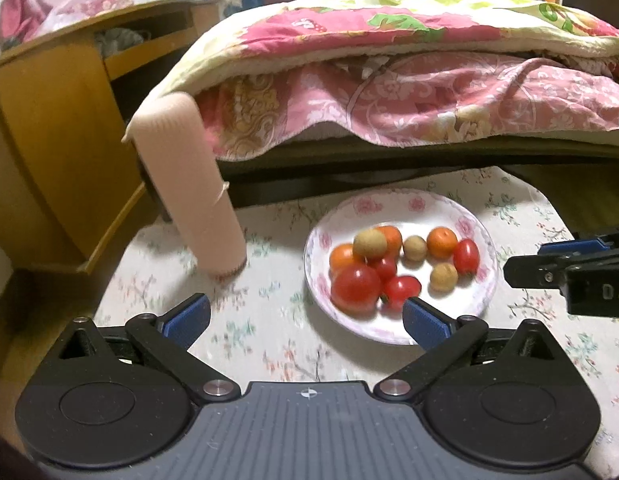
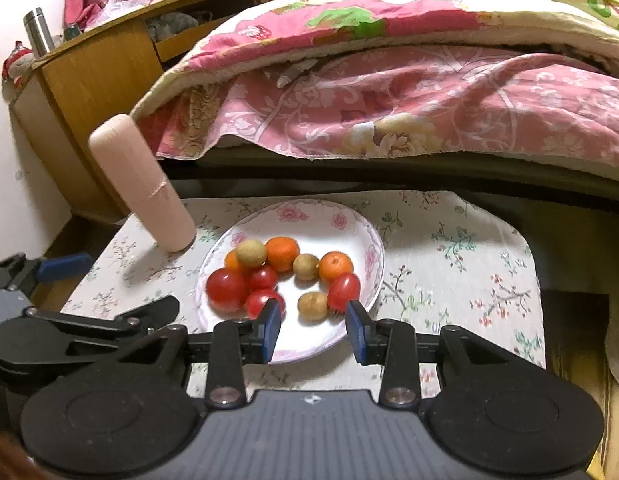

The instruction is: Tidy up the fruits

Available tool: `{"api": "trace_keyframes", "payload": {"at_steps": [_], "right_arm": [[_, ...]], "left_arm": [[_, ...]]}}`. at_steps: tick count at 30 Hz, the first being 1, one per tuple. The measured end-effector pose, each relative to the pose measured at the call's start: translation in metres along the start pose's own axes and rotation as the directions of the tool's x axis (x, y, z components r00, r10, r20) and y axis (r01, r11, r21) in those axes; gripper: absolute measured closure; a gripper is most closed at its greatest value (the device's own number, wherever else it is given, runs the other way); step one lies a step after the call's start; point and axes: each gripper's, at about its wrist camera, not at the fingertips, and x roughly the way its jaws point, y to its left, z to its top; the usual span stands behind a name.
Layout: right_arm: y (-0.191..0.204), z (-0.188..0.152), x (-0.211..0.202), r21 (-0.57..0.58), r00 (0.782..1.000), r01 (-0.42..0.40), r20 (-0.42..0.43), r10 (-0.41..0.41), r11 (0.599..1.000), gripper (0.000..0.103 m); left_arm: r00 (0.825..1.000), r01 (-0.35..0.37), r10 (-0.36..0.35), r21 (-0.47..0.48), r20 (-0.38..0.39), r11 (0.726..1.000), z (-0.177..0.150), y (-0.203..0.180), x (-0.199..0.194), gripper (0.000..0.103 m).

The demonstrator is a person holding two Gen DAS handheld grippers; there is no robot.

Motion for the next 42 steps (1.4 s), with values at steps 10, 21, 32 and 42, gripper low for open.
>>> {"api": "trace_keyframes", "payload": {"at_steps": [10,21,32,42], "right_arm": [[0.021,-0.037,-0.038,-0.011,1.000,-0.026,-0.008,0.025,1.000,0.062],[0.035,-0.069,-0.063,0.017,0.999,-0.031,-0.032,0.031,0.999,0.062],[0.041,-0.095,-0.082,0.046,0.999,-0.025,-0.042,0.027,0.999,0.062],[0.049,-0.112,-0.101,0.063,0.999,-0.032,-0.035,0.034,0.997,0.062]], "left_arm": [[0.998,-0.047,0.047,-0.013,-0.037,0.999,-0.026,0.001,-0.030,0.000],[0.998,-0.023,0.020,-0.056,-0.054,0.998,-0.052,0.002,-0.062,0.000],[0.998,0.012,-0.017,-0.078,-0.063,0.997,-0.070,-0.002,-0.086,0.000],[0.994,0.036,-0.048,-0.118,-0.096,0.992,-0.088,-0.003,-0.096,0.000]]}}
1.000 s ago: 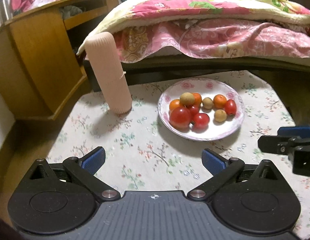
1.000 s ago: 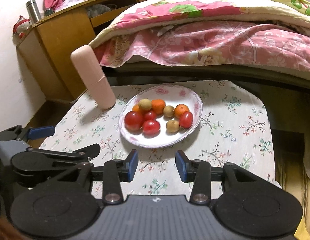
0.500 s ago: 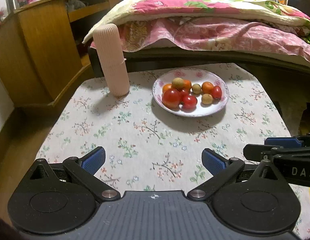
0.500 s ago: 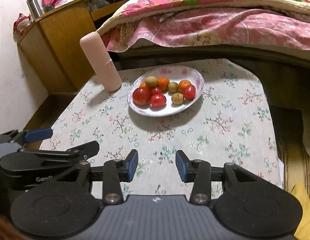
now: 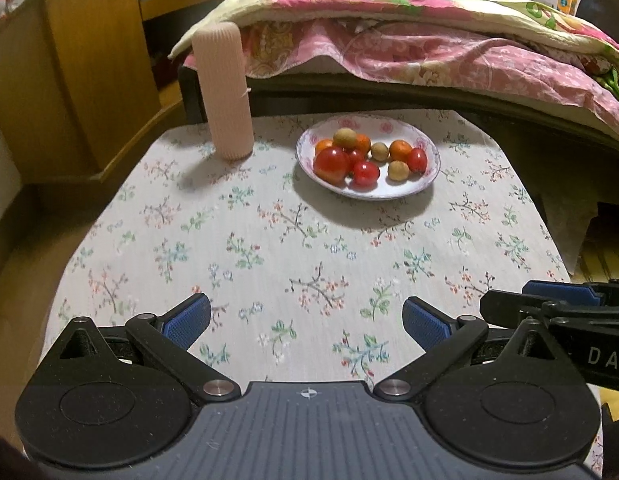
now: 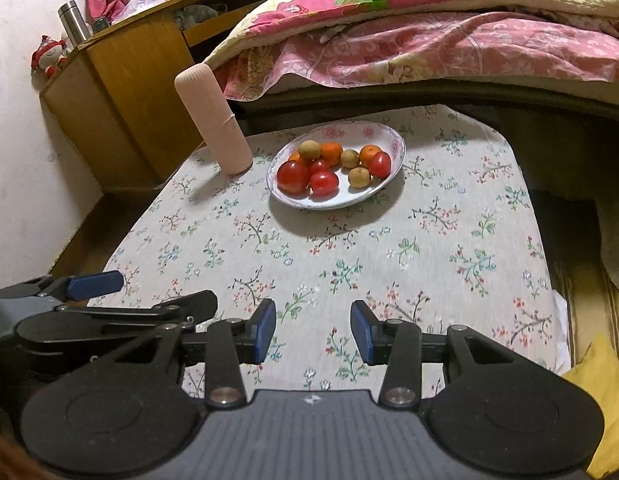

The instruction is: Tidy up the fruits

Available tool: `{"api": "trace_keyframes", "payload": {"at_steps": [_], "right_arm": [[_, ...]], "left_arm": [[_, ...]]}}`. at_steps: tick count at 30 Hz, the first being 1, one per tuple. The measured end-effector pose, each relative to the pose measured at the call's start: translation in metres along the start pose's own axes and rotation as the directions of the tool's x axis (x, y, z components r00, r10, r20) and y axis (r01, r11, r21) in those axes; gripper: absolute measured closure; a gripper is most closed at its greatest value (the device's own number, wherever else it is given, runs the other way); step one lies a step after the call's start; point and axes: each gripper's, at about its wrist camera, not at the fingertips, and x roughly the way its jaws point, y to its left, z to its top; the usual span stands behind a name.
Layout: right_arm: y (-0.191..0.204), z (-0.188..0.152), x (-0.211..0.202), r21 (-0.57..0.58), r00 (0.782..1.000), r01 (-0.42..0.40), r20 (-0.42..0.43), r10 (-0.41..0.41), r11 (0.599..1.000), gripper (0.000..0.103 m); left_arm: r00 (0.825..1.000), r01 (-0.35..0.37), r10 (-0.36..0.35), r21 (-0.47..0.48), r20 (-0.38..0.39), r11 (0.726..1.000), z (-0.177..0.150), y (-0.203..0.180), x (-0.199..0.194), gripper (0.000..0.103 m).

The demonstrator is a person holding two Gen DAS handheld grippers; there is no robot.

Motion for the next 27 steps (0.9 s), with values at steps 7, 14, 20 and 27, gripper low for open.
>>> {"api": "trace_keyframes", "payload": {"at_steps": [7,14,20,27], "right_arm": [[0.006,-0.013,-0.002,-0.016,1.000,0.001,-0.025,-0.001,1.000,0.062],[0.008,-0.019,-0.004,-0.017,1.000,0.001,-0.030,-0.001,1.000,0.062],[0.009,-0.022,-0.005,-0.014,1.000,0.006,-0.030,-0.007,1.000,0.062],[0.009,-0.022,-0.004,-0.014,0.999,0.006,-0.033,-0.006,1.000,0.062]], "left_arm": [[1.000,-0.010,0.010,-0.013,-0.025,1.000,-0.011,0.002,-0.001,0.000],[0.999,-0.006,0.006,-0.020,-0.033,1.000,-0.016,0.003,-0.003,0.000],[0.999,-0.008,0.007,-0.014,-0.032,1.000,-0.017,0.002,-0.004,0.000],[0.999,-0.008,0.008,-0.015,-0.036,1.000,-0.018,0.002,-0.002,0.000]]}}
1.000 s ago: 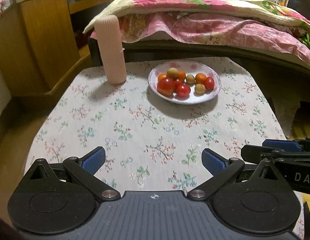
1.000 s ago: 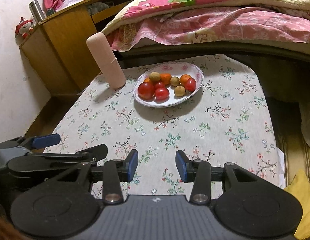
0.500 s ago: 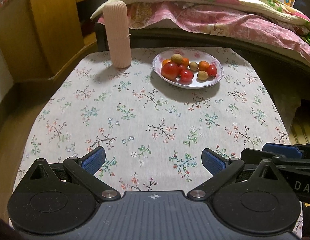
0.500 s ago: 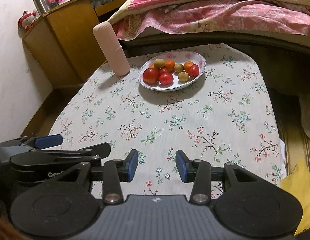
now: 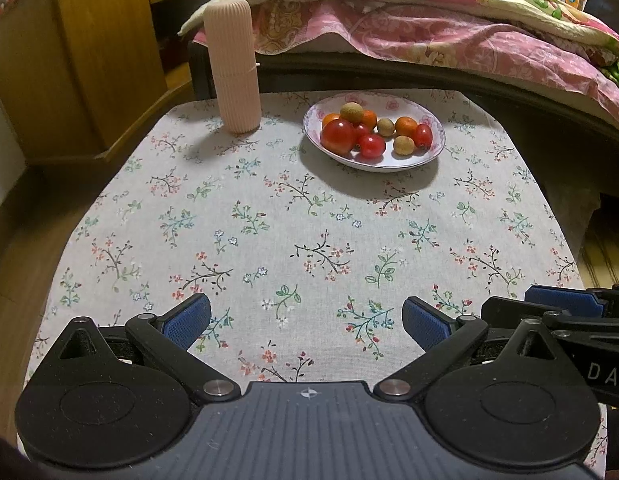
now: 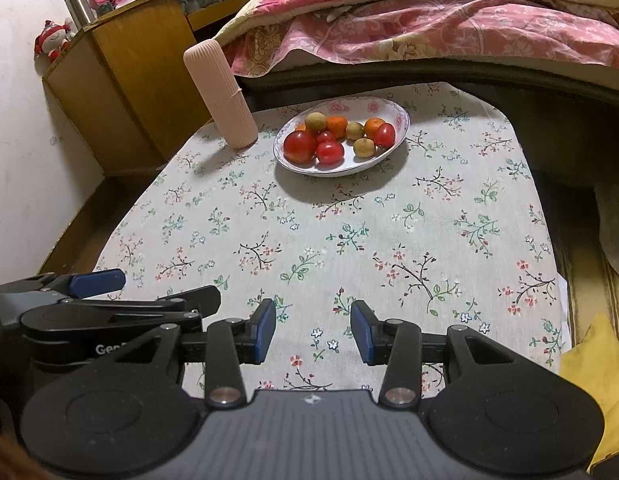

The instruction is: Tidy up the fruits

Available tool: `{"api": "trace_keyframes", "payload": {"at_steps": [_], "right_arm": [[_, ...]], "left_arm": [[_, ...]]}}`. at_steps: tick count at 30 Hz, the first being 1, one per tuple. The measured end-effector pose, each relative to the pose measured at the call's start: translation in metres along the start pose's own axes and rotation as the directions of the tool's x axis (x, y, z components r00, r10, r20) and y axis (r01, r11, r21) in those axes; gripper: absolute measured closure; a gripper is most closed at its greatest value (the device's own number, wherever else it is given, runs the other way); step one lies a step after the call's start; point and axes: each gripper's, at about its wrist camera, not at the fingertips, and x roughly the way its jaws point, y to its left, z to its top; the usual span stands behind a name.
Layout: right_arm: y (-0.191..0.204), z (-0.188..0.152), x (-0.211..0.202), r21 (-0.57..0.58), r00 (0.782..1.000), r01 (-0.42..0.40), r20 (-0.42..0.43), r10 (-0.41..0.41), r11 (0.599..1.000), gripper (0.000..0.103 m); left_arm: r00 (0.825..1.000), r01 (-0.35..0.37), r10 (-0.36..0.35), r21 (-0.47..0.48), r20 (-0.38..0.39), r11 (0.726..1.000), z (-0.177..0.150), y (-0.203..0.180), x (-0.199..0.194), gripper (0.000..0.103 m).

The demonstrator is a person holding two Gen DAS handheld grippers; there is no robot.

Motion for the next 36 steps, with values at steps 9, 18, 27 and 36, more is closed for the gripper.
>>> {"api": "trace_keyframes", "payload": {"at_steps": [9,18,27,36], "right_arm": [[0.0000,0.0000,0.0012,0.003,1.000,-0.001,-0.001,0.001,1.000,0.062],[0.0002,0.0002,0.0014,0.002,1.000,0.001,-0.002,-0.001,1.000,0.062],[-0.0009,-0.0002,0.0026,0.003,1.000,0.004,-0.006,-0.004,1.000,0.062],[-0.0005,-0.0006,0.0033,0.001,1.000,0.007,-0.006,-0.007,1.000,0.062]], "left_arm": [[1.000,0.000,0.000,0.001,0.001,1.000,-0.0008,0.0007,0.0003,0.000],[1.000,-0.005,0.005,0.002,0.000,1.000,-0.0014,-0.0009,0.0009,0.000],[1.000,-0.005,0.005,0.004,-0.002,1.000,-0.0018,-0.0001,0.0019,0.000],[1.000,-0.018,0.018,0.006,0.003,1.000,-0.0027,-0.0021,0.0018,0.000]]}}
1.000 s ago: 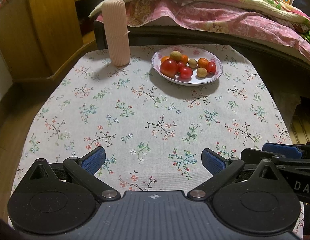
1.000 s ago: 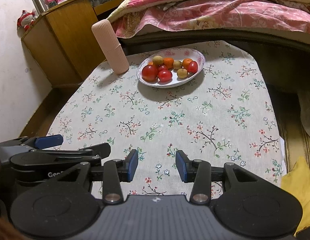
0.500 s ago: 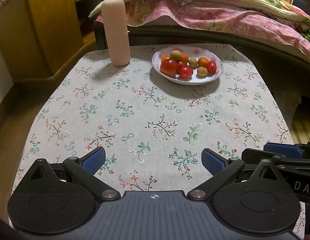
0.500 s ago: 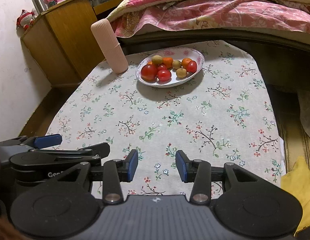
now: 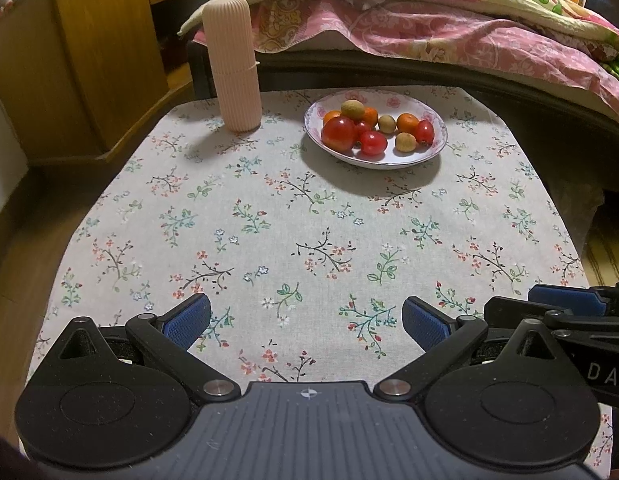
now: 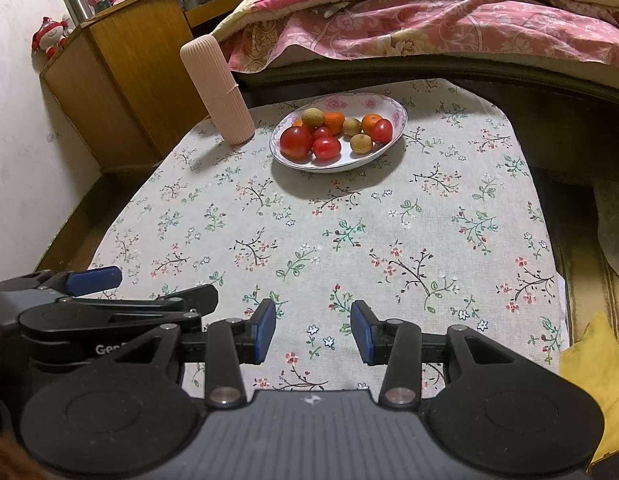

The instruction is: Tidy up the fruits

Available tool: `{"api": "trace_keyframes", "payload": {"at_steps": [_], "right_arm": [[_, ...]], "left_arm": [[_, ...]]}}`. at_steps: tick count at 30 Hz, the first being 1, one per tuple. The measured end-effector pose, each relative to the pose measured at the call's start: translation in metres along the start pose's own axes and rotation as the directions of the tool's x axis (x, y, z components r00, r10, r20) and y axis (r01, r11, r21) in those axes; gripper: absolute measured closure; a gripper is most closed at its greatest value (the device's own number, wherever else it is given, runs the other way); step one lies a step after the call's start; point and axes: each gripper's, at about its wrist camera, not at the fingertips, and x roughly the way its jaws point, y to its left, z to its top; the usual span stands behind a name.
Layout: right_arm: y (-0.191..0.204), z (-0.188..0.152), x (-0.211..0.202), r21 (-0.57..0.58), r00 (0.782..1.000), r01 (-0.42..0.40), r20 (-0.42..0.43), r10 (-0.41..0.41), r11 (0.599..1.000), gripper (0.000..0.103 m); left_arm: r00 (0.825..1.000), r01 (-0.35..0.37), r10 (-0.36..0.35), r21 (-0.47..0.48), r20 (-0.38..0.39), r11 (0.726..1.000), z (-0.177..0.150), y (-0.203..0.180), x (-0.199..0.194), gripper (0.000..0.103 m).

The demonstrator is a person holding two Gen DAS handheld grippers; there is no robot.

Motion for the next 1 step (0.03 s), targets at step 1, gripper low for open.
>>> {"api": "trace_keyframes", "payload": {"at_steps": [1], "right_arm": [[-0.0002,0.0000,0.0000,0.000,1.000,0.000,0.000,0.000,1.000,0.062]], "left_arm": [[1.000,-0.004,0.004,0.002,0.002,1.000,0.0002,-0.0004,-0.0003,0.000]]}}
